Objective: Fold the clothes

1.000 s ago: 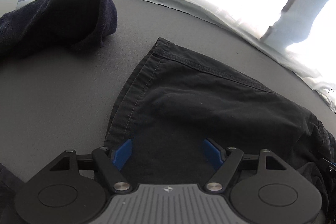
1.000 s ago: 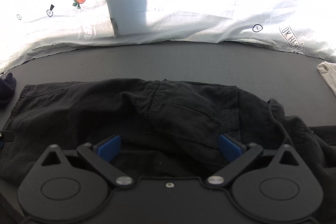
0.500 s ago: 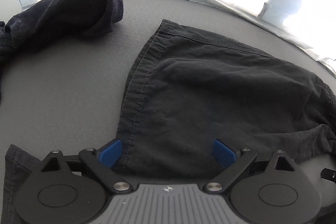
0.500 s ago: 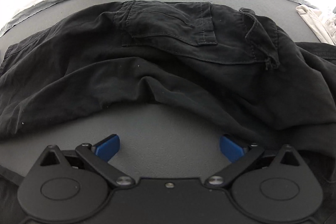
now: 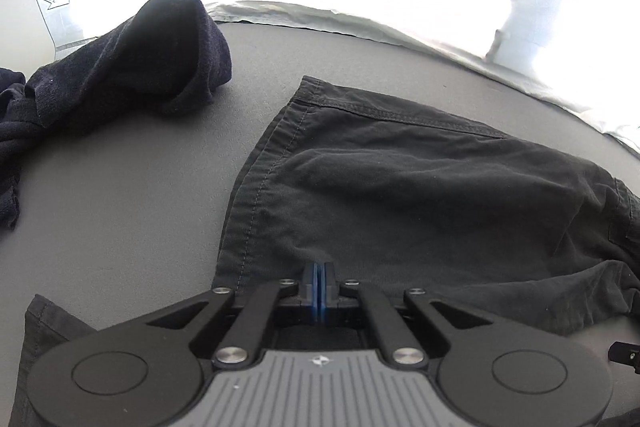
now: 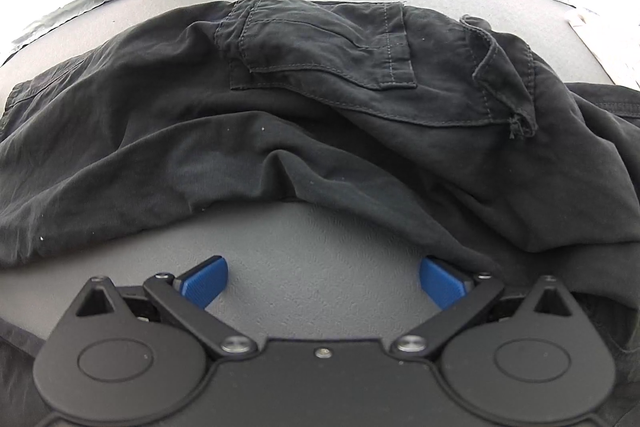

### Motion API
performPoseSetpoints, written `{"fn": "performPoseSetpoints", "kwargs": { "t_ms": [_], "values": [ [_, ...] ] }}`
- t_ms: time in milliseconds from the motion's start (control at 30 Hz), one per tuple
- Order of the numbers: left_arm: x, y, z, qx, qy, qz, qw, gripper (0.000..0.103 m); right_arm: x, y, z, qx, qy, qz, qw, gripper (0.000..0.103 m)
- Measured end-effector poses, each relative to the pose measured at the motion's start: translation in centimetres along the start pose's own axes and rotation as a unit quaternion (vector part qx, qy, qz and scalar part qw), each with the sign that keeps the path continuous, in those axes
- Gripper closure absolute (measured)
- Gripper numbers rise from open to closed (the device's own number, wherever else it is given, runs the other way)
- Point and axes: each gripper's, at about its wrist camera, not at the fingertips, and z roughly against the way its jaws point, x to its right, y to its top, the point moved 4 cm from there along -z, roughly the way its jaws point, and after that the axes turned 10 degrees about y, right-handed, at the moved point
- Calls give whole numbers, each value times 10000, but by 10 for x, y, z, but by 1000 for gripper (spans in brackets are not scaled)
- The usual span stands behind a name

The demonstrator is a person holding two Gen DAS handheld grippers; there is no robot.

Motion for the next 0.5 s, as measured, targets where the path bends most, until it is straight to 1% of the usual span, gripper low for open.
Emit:
{"fn": "performPoseSetpoints", "kwargs": {
  "t_ms": [100,200,333,367,400,433,467,500],
  "values": [
    [-20,13,16,311,281,107,9991,101,2,-2,6,-25,151,-212,9997,0],
    [-56,18,21,375,739,155,9964,103,-2,-6,14,-8,277,-301,9992,0],
    [-105,24,28,459,1348,218,9896,103,-12,-10,23,74,343,-195,9992,0],
    [-110,22,28,414,1298,267,9903,103,-15,-10,24,86,357,-187,9992,0],
    [-111,17,26,311,1071,346,9932,102,-17,-11,25,97,371,-178,9991,0],
    [-112,12,24,208,843,424,9953,99,-19,-11,24,99,375,-167,9991,0],
    [-112,7,22,105,615,502,9968,94,-20,-11,22,97,376,-155,9991,0],
    [-113,3,21,1,386,579,9976,83,-20,-11,20,72,371,-147,9992,0]
  ]
}}
